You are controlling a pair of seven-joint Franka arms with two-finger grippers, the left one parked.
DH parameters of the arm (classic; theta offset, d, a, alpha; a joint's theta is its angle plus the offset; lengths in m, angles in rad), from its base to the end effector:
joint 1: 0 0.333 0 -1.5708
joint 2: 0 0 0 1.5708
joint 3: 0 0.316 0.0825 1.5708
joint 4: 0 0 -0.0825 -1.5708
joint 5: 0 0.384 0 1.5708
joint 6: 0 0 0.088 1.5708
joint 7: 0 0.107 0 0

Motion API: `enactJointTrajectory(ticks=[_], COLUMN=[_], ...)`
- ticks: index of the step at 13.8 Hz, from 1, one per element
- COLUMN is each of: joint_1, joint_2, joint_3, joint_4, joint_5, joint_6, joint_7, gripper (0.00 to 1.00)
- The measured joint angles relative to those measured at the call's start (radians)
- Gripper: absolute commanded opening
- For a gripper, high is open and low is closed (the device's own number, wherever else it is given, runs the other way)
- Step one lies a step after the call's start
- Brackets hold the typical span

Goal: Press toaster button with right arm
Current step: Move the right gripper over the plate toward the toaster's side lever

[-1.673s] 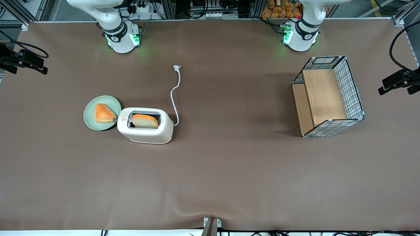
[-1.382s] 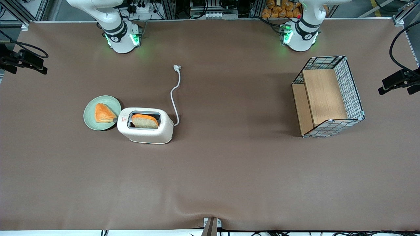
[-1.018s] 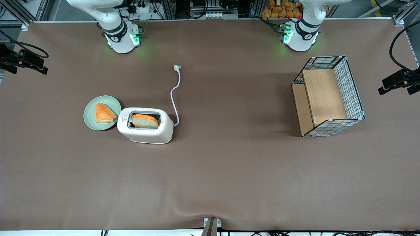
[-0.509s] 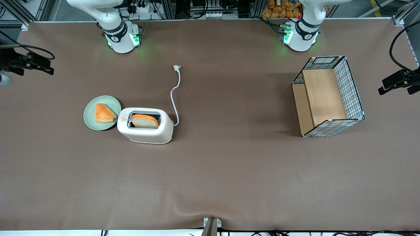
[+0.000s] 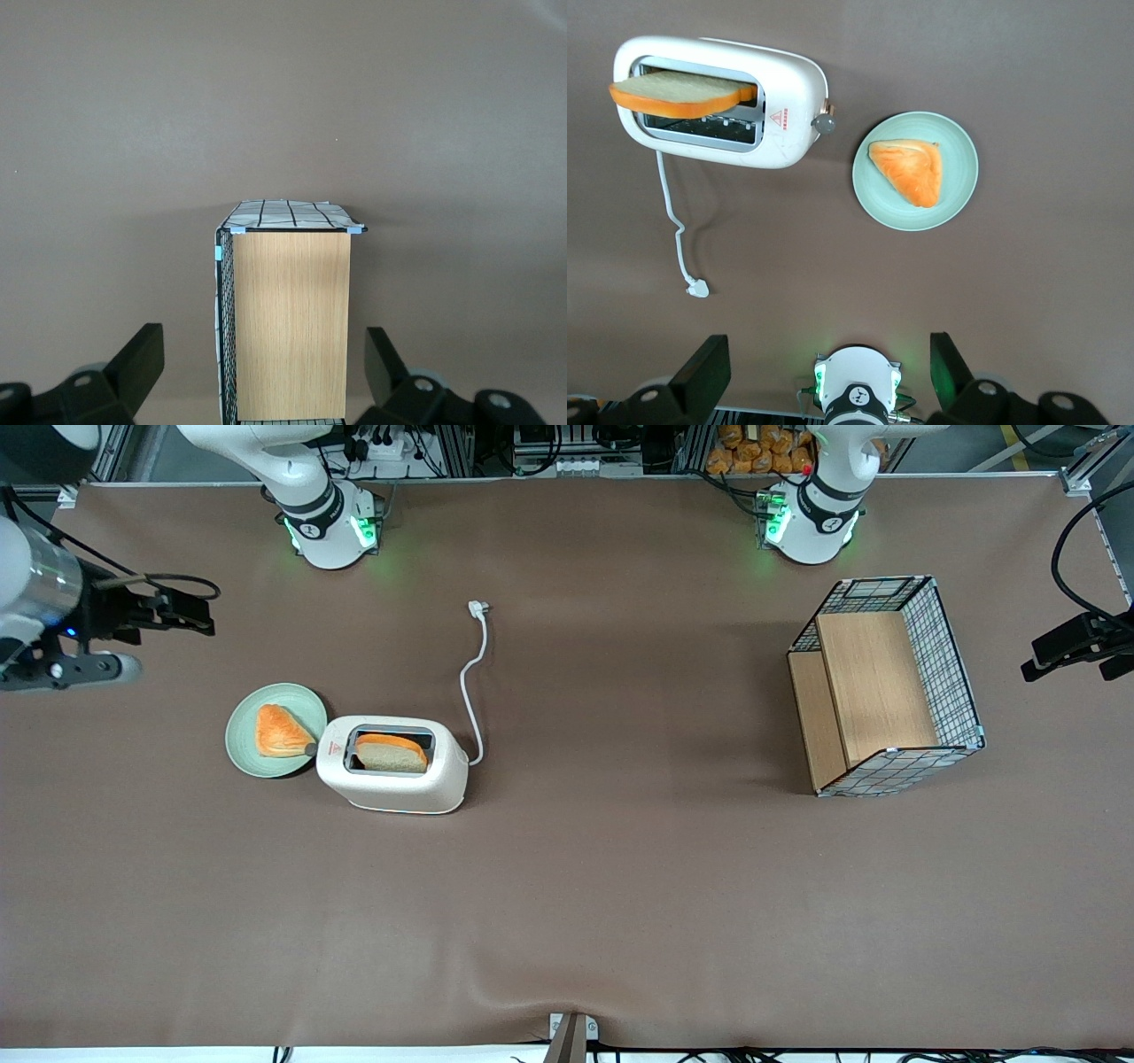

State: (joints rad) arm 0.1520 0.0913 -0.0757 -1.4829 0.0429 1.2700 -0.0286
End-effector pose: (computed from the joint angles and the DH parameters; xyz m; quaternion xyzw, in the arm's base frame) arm 0.5449 0.0491 0.5931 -0.9868 -0.0546 0.1517 0.0142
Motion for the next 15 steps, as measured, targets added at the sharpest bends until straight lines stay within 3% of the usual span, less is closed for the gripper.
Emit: enactJointTrajectory(ticks=[15], joint_1=[0.0], joint_2=[0.048], joint_3=[-0.003], joint_4=[-0.006], joint_5=[0.032], joint_6=[0.001], joint_7=[0.0], gripper=[1.0])
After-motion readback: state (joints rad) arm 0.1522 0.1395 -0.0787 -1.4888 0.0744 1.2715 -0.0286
